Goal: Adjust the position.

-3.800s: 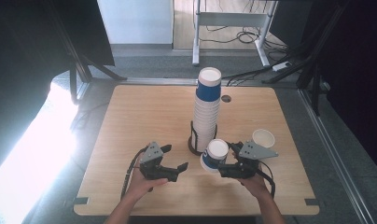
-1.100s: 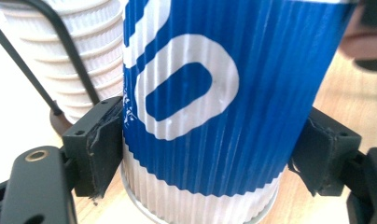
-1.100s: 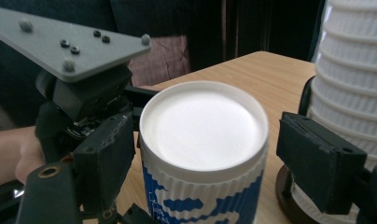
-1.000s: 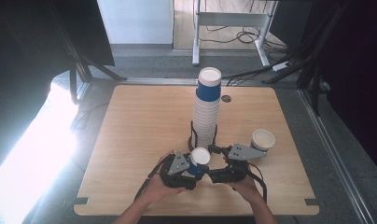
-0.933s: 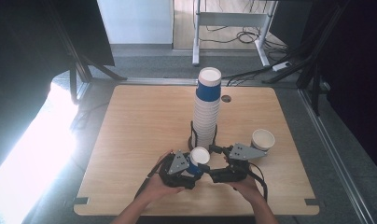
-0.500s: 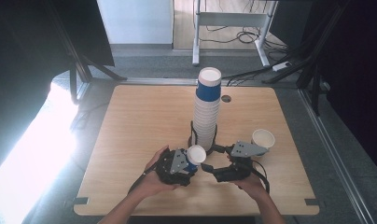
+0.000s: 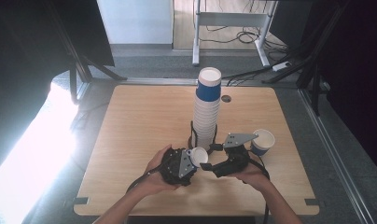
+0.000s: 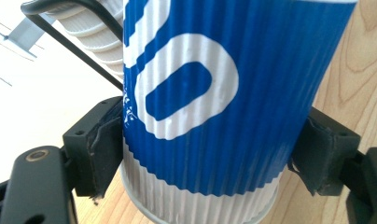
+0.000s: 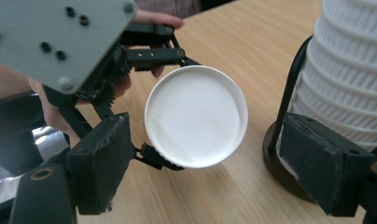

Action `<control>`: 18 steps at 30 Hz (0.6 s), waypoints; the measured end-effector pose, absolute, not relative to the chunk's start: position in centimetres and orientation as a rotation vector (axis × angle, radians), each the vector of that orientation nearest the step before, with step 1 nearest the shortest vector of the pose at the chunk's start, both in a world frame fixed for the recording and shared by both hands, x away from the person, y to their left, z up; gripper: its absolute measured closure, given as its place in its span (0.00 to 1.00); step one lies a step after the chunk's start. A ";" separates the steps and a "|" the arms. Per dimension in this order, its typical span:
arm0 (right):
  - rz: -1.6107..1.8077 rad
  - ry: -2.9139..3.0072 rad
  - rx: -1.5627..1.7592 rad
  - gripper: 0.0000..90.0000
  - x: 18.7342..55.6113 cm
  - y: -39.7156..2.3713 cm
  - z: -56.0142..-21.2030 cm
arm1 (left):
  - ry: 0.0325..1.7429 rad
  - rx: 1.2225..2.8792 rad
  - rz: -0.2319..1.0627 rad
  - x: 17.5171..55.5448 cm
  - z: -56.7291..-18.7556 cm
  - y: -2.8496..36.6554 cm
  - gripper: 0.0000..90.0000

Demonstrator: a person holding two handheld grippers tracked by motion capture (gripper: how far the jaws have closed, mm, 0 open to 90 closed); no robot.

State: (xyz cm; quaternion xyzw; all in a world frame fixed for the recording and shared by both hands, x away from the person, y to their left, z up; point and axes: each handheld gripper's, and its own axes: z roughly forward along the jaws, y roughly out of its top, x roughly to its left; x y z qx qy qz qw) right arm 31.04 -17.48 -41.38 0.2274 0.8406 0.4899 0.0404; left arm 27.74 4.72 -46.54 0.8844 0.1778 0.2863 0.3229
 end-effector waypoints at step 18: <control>1.366 2.731 0.697 0.22 32.2 -15.0 -42.9 | 0.377 2.362 0.837 27.3 -46.6 3.5 0.21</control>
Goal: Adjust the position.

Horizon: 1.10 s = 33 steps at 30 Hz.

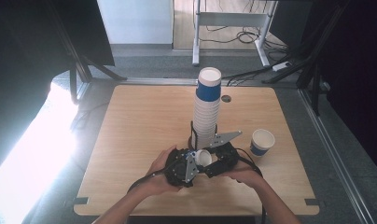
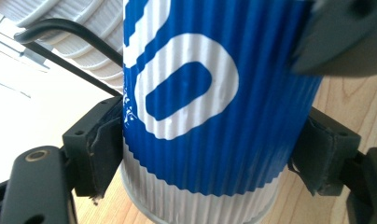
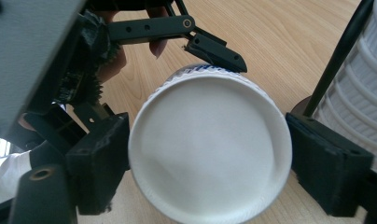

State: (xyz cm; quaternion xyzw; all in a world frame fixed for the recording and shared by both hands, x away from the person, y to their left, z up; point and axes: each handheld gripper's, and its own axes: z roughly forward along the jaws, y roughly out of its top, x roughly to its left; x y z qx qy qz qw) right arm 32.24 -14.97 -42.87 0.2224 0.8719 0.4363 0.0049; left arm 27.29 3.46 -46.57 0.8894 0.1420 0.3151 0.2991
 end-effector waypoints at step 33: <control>1.233 2.832 0.717 0.28 32.9 -14.5 -43.5 | 0.314 2.414 0.899 27.1 -46.9 2.6 0.20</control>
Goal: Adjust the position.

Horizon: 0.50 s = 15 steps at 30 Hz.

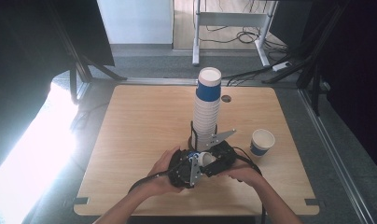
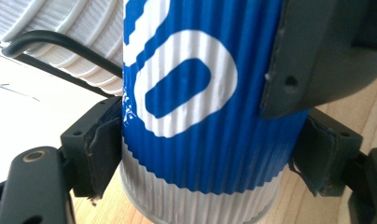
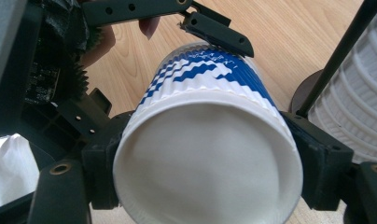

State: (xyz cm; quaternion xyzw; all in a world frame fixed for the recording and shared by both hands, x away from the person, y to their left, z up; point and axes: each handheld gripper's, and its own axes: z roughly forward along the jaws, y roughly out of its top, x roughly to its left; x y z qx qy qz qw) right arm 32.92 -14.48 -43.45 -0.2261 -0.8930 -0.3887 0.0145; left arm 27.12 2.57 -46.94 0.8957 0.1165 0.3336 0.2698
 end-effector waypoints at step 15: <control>-1.341 -2.762 -0.687 0.29 32.5 -15.2 -43.2 | 0.413 2.350 0.826 27.6 -46.6 3.2 0.12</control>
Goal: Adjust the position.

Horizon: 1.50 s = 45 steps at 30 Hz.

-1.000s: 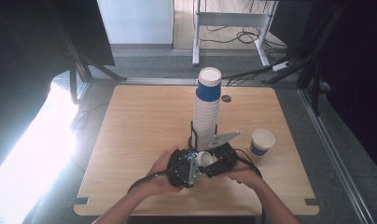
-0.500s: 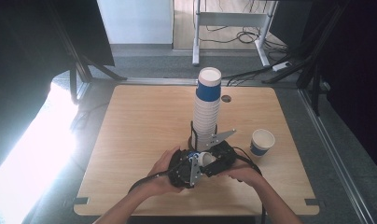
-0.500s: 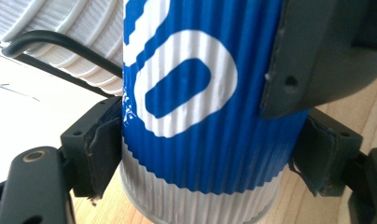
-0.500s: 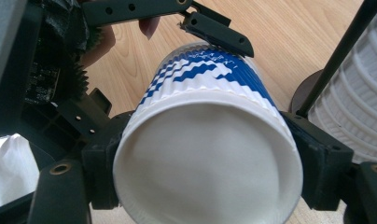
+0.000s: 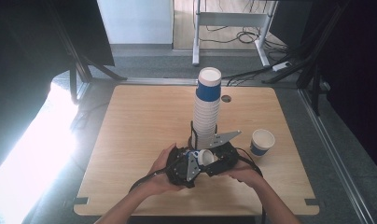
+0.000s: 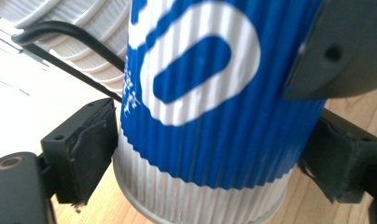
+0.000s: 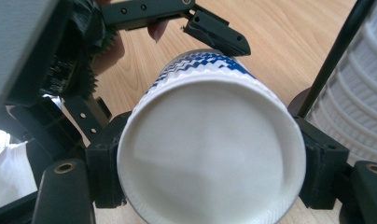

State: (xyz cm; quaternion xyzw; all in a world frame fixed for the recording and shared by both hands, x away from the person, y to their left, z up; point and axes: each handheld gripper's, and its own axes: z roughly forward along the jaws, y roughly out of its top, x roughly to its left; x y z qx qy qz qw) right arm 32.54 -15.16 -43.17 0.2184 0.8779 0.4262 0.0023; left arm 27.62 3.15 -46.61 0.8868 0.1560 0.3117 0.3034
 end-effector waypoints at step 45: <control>1.754 2.528 0.850 0.30 32.0 -18.4 -44.8 | 0.358 2.292 0.794 28.2 -44.8 2.7 0.05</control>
